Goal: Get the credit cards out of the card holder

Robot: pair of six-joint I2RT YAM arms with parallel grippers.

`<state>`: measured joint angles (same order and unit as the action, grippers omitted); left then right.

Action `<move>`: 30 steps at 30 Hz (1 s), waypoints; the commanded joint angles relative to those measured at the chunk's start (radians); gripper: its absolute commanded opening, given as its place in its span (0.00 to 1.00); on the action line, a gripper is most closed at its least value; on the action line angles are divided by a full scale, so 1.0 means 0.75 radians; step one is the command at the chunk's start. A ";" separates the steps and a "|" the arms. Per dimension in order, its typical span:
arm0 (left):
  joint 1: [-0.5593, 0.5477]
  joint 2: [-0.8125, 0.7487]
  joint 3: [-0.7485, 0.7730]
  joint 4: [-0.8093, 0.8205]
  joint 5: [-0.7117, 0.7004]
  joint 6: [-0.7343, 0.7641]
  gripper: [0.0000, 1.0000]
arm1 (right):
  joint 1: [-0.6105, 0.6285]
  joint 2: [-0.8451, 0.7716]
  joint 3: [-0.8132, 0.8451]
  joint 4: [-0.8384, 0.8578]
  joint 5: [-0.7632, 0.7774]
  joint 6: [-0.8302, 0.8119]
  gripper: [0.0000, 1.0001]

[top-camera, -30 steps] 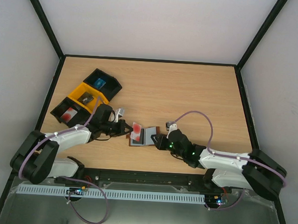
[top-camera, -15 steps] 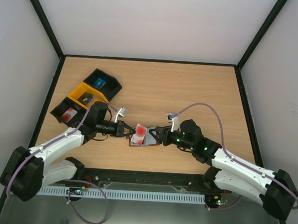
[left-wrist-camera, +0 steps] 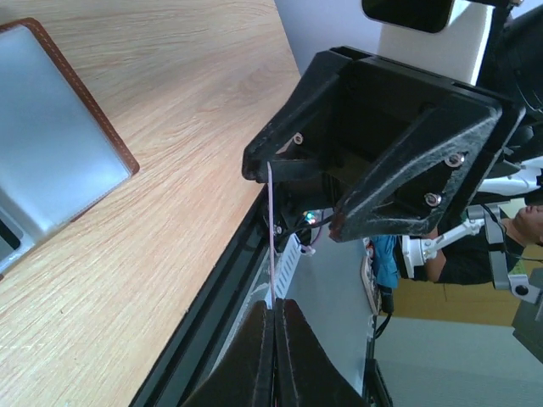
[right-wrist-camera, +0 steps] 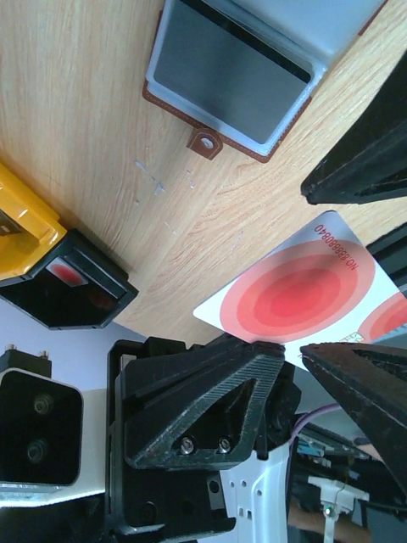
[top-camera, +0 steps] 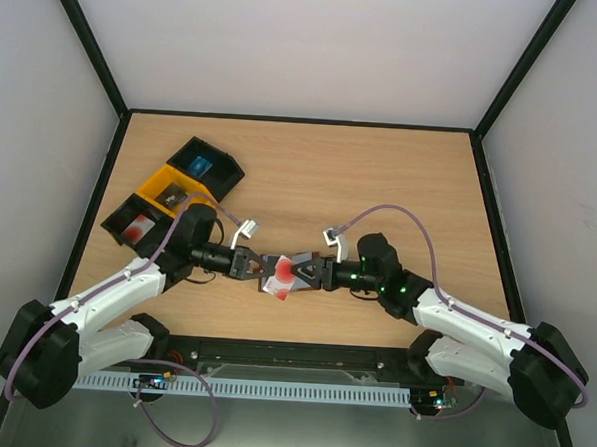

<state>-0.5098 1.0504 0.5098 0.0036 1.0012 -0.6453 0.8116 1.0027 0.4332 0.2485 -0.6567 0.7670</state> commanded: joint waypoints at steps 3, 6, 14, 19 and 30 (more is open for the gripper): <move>-0.017 -0.010 0.026 -0.008 0.064 0.021 0.03 | -0.015 0.016 -0.017 0.090 -0.060 0.016 0.42; -0.022 -0.014 0.027 -0.002 0.074 0.021 0.03 | -0.020 0.007 -0.033 0.119 -0.071 0.013 0.32; -0.020 -0.010 0.037 -0.040 0.032 0.039 0.03 | -0.035 -0.038 -0.092 0.201 -0.083 0.043 0.02; -0.011 -0.016 0.116 -0.217 -0.172 0.104 0.50 | -0.038 -0.049 -0.118 0.245 -0.041 0.074 0.02; -0.003 -0.212 0.356 -0.548 -0.866 0.123 0.99 | -0.031 0.192 -0.168 0.629 0.065 0.264 0.02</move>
<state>-0.5163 0.9630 0.7128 -0.2920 0.5880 -0.5503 0.7868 1.0966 0.2916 0.5541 -0.6609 0.8967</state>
